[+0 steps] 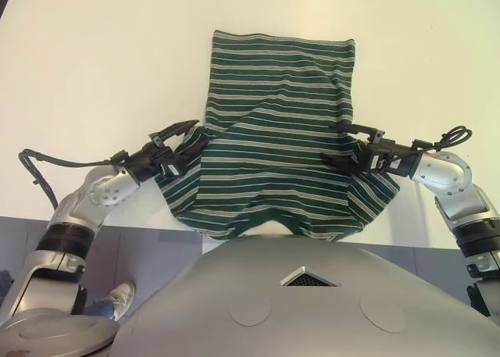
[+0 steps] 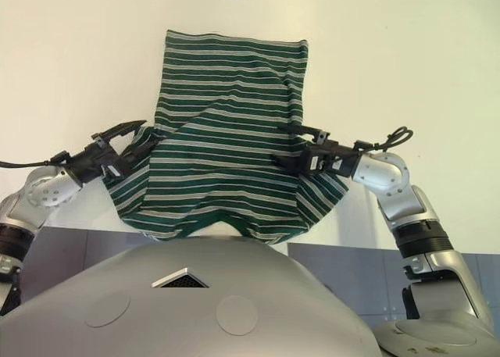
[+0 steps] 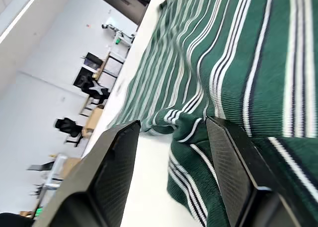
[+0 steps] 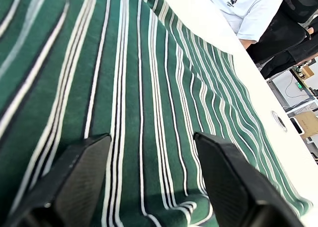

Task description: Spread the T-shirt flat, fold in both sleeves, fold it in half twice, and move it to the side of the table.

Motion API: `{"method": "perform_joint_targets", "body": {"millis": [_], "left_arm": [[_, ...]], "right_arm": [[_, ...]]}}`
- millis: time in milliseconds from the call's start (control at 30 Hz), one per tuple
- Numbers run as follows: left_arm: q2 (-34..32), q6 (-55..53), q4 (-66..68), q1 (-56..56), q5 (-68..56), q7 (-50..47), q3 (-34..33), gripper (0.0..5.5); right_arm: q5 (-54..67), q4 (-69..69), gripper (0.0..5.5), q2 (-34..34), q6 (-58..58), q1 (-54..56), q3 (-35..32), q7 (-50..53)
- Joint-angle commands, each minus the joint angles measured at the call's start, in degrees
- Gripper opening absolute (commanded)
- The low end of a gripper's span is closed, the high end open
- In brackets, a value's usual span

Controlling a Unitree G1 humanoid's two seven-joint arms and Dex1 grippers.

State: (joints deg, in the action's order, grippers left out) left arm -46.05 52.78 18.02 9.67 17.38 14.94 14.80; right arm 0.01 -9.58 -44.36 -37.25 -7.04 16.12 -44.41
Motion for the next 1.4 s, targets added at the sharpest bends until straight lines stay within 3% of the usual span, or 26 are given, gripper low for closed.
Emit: {"method": "perform_joint_targets", "body": {"millis": [33,200,400,667,767,1100,1400], "left_arm": [[-3.6,-2.0,-0.6,2.6,-0.8,1.8,-3.8,2.42],[-3.9,-3.5,-0.5,3.5,1.0,1.8,-5.9,2.42],[-5.7,4.8,-9.3,7.9,-16.8,8.2,-4.3,2.42],[-5.8,8.6,-12.3,8.1,-33.2,16.7,-2.9,2.42],[-3.1,7.3,-11.0,6.1,-34.3,19.0,-2.8,2.42],[3.9,3.8,-6.2,2.0,-25.2,20.2,-5.0,2.42],[6.0,3.6,-5.2,1.1,-23.0,20.8,-5.5,2.42]], "right_arm": [[-1.9,-1.9,3.11,0.2,1.2,-0.4,0.5,-1.1],[-1.9,-3.0,3.11,0.2,0.8,0.1,-0.2,-0.7],[6.0,-1.2,3.11,0.7,-0.8,0.3,-3.9,-1.5],[23.1,1.3,3.11,6.3,1.6,3.1,-12.1,-3.7],[16.0,-4.3,3.11,8.7,3.0,7.7,-13.8,1.9],[-9.4,-18.7,3.11,10.3,0.9,12.6,-8.0,11.8],[-17.3,-30.4,3.11,9.7,-0.4,20.3,-9.5,26.7]]}}
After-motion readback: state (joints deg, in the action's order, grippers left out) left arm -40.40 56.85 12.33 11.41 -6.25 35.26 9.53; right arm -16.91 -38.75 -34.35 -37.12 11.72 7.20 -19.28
